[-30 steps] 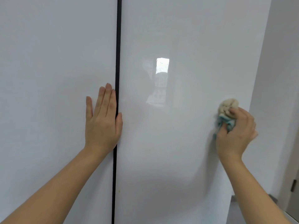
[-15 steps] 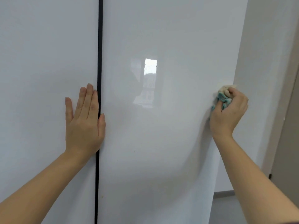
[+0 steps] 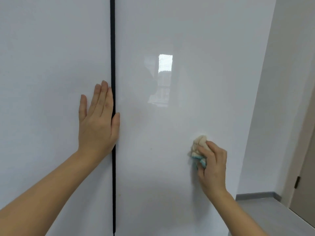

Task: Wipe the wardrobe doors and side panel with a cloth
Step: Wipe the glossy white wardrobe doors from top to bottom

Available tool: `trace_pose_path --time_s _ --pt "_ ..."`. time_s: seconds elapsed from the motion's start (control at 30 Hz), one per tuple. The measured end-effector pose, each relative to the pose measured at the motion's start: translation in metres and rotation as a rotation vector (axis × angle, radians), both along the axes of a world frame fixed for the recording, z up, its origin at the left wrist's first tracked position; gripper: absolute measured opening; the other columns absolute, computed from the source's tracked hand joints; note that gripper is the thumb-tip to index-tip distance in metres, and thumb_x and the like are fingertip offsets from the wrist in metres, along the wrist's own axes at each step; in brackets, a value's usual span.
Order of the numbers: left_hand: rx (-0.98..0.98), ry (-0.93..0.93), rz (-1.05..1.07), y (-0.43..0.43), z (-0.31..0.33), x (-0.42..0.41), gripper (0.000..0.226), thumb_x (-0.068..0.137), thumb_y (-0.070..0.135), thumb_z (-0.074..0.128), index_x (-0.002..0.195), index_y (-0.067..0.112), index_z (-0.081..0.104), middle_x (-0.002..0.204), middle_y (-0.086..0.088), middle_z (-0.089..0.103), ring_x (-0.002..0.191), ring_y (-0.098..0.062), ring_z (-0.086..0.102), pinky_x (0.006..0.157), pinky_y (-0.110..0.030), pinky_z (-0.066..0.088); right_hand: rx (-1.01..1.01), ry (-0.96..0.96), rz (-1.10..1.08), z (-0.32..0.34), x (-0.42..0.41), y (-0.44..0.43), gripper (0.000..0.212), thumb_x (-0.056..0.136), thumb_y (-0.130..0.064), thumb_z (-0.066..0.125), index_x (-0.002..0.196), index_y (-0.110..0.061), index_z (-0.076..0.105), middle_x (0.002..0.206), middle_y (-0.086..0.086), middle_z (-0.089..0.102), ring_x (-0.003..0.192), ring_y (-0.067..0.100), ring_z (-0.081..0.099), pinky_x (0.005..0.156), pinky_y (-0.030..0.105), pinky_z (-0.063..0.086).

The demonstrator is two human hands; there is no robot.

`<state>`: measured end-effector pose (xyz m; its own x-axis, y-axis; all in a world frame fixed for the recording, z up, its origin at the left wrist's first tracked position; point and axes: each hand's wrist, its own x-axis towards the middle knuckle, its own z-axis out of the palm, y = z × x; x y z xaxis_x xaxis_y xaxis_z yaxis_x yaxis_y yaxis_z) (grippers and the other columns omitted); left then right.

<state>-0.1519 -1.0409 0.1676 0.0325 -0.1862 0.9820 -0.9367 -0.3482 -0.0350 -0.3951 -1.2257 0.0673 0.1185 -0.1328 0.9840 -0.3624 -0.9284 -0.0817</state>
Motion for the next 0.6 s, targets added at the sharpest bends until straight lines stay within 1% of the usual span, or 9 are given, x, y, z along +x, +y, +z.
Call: trace_pose_path --time_s 0.03,0.1,0.17,0.27,0.37,0.47,0.53,0.6 --pt "0.001 -0.002 0.006 0.003 0.000 0.001 0.058 0.097 0.021 0.035 0.150 0.001 0.023 0.158 -0.010 0.018 0.148 -0.020 0.013 0.120 -0.045 0.004 -0.016 -0.022 0.014 0.022 0.007 0.001 0.058 0.068 0.009 0.051 0.121 -0.015 0.049 0.119 0.012 0.050 0.094 0.036 0.048 0.084 0.029 0.033" --pt "0.002 -0.013 0.017 0.006 0.001 0.000 0.058 0.096 0.022 0.038 0.149 0.002 0.026 0.158 -0.009 0.021 0.147 -0.019 0.016 0.119 -0.046 0.009 -0.056 -0.073 0.035 0.066 0.022 0.011 0.059 0.066 0.011 0.052 0.119 -0.015 0.049 0.123 0.005 0.046 0.102 0.029 0.044 0.087 0.030 0.035" --pt "0.019 -0.027 0.028 0.009 0.001 0.002 0.059 0.096 0.024 0.039 0.149 0.003 0.027 0.158 -0.009 0.022 0.147 -0.019 0.017 0.118 -0.046 0.013 -0.127 -0.097 0.070 0.112 0.041 0.024 0.058 0.065 0.013 0.052 0.117 -0.014 0.052 0.123 0.006 0.049 0.104 0.024 0.041 0.086 0.031 0.039" --pt "0.049 -0.055 0.057 0.014 0.003 0.004 0.060 0.095 0.027 0.040 0.149 0.003 0.028 0.157 -0.009 0.024 0.147 -0.019 0.019 0.117 -0.045 0.017 -0.226 -0.098 0.099 0.178 0.073 0.043 0.049 0.065 0.011 0.055 0.110 -0.008 0.063 0.115 0.012 0.058 0.098 0.024 0.043 0.080 0.034 0.044" --pt "0.075 -0.092 0.084 0.018 0.004 0.007 0.061 0.096 0.032 0.040 0.149 0.004 0.030 0.157 -0.008 0.025 0.146 -0.019 0.021 0.116 -0.043 0.020 -0.300 -0.080 0.139 0.226 0.105 0.066 0.041 0.068 0.009 0.052 0.104 -0.005 0.065 0.106 0.009 0.062 0.088 0.030 0.051 0.073 0.034 0.044" --pt "0.108 -0.139 0.102 0.024 0.007 0.012 0.061 0.097 0.035 0.039 0.149 0.005 0.030 0.158 -0.007 0.023 0.146 -0.018 0.021 0.115 -0.042 0.021 -0.350 -0.059 0.169 0.241 0.117 0.076 0.036 0.068 0.006 0.055 0.103 -0.002 0.063 0.101 0.009 0.064 0.081 0.031 0.053 0.069 0.037 0.044" --pt "0.126 -0.157 0.099 0.028 0.008 0.016 0.059 0.098 0.034 0.035 0.148 0.006 0.031 0.157 -0.006 0.025 0.146 -0.018 0.022 0.114 -0.040 0.022 -0.412 0.002 0.182 0.230 0.118 0.075 0.033 0.070 0.001 0.058 0.103 -0.001 0.064 0.105 0.010 0.065 0.082 0.032 0.054 0.070 0.037 0.045" --pt "0.124 -0.172 0.100 0.029 0.009 0.018 0.054 0.098 0.029 0.032 0.148 0.007 0.033 0.156 -0.006 0.027 0.145 -0.018 0.025 0.112 -0.039 0.023 -0.484 0.080 0.231 0.206 0.120 0.076 0.027 0.074 -0.002 0.056 0.098 -0.002 0.067 0.108 0.009 0.067 0.081 0.032 0.056 0.068 0.039 0.047"
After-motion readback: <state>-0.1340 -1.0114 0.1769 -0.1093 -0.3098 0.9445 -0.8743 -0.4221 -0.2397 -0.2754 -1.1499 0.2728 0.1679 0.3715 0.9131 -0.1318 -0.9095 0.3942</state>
